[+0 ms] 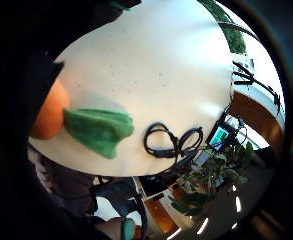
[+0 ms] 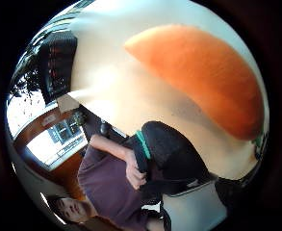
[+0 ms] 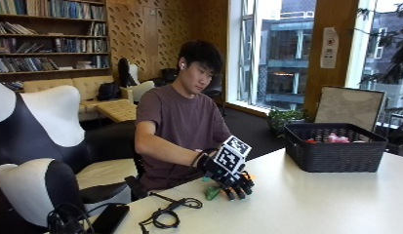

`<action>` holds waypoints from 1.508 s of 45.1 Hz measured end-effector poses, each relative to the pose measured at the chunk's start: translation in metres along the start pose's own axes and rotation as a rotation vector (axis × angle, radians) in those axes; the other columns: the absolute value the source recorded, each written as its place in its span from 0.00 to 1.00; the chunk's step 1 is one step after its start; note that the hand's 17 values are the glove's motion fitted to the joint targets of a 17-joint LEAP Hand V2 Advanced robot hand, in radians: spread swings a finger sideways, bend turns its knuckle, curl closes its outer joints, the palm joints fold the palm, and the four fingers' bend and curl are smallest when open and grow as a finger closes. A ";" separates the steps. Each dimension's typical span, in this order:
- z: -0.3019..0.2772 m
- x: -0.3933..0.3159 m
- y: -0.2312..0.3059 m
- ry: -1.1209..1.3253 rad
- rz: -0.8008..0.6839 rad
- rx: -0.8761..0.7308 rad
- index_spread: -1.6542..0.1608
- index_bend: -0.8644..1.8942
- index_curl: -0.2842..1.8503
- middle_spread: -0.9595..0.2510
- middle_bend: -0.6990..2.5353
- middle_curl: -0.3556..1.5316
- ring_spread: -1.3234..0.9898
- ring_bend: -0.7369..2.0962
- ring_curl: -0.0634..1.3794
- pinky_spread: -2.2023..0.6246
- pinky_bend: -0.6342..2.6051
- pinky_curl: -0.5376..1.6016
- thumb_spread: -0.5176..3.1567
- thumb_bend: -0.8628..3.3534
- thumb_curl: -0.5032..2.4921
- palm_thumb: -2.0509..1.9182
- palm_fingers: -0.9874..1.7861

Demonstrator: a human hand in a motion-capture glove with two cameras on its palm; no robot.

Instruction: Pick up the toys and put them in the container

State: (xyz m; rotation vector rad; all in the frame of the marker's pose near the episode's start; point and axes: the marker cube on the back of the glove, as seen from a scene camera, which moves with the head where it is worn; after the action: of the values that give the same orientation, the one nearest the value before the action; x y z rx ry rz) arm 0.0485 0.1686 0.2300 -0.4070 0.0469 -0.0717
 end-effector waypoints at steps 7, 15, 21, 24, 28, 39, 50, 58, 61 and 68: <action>0.021 0.001 -0.010 -0.035 -0.014 0.293 0.80 0.35 0.22 0.80 0.28 0.34 0.56 0.41 0.28 0.78 0.44 0.41 0.48 0.21 0.25 0.53 0.39; 0.015 -0.004 -0.016 -0.077 -0.056 0.419 0.79 0.37 0.21 0.68 0.37 0.39 0.47 0.59 0.36 0.69 0.47 0.41 0.52 0.23 0.26 0.56 0.71; -0.014 -0.010 -0.026 -0.175 -0.074 0.289 0.77 0.41 0.24 0.62 0.44 0.46 0.43 0.66 0.45 0.66 0.49 0.45 0.49 0.26 0.31 0.65 0.78; -0.042 -0.016 -0.028 -0.184 -0.094 0.275 0.76 0.45 0.25 0.60 0.47 0.49 0.42 0.67 0.47 0.65 0.49 0.46 0.46 0.26 0.33 0.66 0.79; -0.083 -0.029 -0.026 -0.172 -0.104 0.297 0.75 0.52 0.29 0.57 0.51 0.53 0.41 0.68 0.49 0.65 0.49 0.46 0.43 0.25 0.34 0.66 0.80; -0.266 -0.088 -0.011 -0.047 -0.213 0.524 0.75 0.66 0.38 0.58 0.58 0.60 0.40 0.72 0.54 0.64 0.49 0.48 0.35 0.24 0.38 0.66 0.78; -0.354 -0.171 -0.046 0.073 -0.148 0.645 0.77 0.70 0.43 0.60 0.60 0.63 0.40 0.74 0.56 0.63 0.51 0.50 0.30 0.24 0.42 0.66 0.75; -0.362 -0.261 -0.078 0.017 -0.279 0.623 0.77 0.70 0.46 0.61 0.61 0.64 0.40 0.75 0.57 0.63 0.51 0.51 0.28 0.23 0.44 0.66 0.74; -0.360 -0.287 -0.090 -0.004 -0.290 0.614 0.78 0.70 0.47 0.61 0.61 0.64 0.40 0.75 0.57 0.63 0.51 0.51 0.27 0.23 0.45 0.67 0.74; -0.344 -0.356 -0.112 -0.084 -0.487 0.555 0.78 0.70 0.49 0.62 0.61 0.65 0.40 0.76 0.57 0.63 0.51 0.51 0.26 0.23 0.46 0.66 0.74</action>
State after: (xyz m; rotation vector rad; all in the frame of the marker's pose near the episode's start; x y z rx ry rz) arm -0.3331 -0.0416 -0.0300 0.1419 -0.1539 -0.5351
